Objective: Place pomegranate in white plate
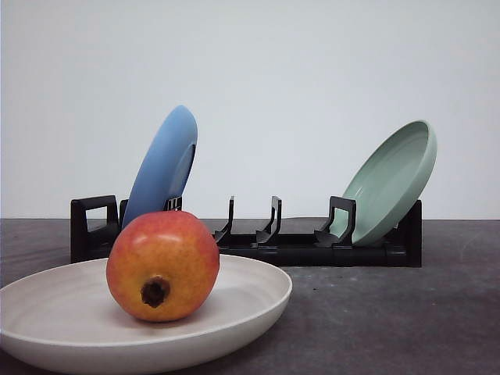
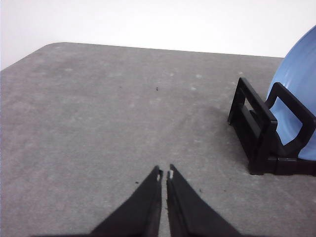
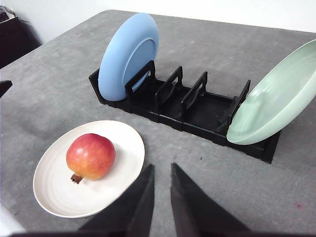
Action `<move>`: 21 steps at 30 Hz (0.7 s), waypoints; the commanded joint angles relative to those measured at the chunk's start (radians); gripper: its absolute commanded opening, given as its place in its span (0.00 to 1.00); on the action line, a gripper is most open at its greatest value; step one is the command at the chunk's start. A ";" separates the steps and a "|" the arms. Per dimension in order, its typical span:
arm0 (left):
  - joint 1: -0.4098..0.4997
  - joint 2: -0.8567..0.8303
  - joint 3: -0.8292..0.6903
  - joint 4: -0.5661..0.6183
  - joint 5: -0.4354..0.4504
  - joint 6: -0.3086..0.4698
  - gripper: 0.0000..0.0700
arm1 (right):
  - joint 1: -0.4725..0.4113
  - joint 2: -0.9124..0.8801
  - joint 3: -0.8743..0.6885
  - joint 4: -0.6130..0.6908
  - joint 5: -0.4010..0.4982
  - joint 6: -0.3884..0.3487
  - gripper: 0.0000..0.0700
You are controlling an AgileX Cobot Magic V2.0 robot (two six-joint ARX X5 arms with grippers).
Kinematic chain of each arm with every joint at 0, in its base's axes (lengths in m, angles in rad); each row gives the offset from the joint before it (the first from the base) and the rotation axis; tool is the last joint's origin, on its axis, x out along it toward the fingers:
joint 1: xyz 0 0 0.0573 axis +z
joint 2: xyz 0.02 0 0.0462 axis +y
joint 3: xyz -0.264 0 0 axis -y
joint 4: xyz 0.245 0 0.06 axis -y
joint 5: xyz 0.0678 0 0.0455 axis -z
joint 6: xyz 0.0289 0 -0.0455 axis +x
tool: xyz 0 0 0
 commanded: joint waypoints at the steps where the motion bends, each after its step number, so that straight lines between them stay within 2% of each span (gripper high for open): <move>1: 0.002 -0.001 -0.009 -0.004 -0.005 -0.008 0.00 | 0.006 0.003 0.005 0.011 0.001 0.006 0.08; 21: 0.001 -0.002 -0.009 -0.004 -0.005 -0.008 0.00 | 0.006 0.003 0.005 0.011 0.001 0.006 0.08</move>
